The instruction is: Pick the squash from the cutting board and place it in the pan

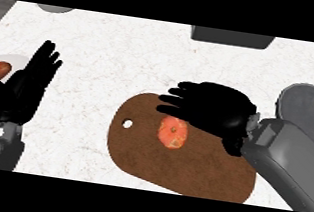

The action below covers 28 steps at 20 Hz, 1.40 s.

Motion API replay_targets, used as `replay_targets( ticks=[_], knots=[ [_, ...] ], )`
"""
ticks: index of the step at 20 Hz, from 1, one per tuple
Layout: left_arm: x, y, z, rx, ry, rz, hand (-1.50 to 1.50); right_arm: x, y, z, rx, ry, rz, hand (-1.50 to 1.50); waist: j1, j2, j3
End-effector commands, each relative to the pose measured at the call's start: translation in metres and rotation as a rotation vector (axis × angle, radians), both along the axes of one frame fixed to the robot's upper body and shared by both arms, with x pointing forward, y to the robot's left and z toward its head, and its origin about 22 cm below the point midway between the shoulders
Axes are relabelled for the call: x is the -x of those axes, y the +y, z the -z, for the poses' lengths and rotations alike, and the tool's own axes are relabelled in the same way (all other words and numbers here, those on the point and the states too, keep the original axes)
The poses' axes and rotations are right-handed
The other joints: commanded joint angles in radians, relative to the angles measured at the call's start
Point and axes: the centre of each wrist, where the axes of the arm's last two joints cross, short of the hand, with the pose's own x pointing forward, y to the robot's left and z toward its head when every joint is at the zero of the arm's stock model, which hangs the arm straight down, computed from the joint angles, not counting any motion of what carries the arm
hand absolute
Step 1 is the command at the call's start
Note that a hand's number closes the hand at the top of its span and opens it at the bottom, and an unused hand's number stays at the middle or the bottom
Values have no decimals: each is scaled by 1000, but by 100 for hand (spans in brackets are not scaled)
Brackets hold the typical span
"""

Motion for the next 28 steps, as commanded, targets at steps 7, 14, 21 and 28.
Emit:
replay_targets(
  ticks=[7, 14, 21, 28],
  knots=[
    [-3, -9, -17, 0, -3, -1, 0, 11, 19, -6, -38, -22, 11, -150, 5, 2, 0],
    [-5, -4, -3, -13, -3, 21, 0, 19, 58, 25, 43, -57, 63, -150, 7, 3, 0],
    [0, 6, 2, 5, -5, -3, 0, -2, 40, 51, 19, -23, 77, -150, 6, 4, 0],
    [3, -3, -6, 6, 20, 17, 0, 0, 64, 83, 59, -8, 68, -150, 8, 3, 0]
  ],
)
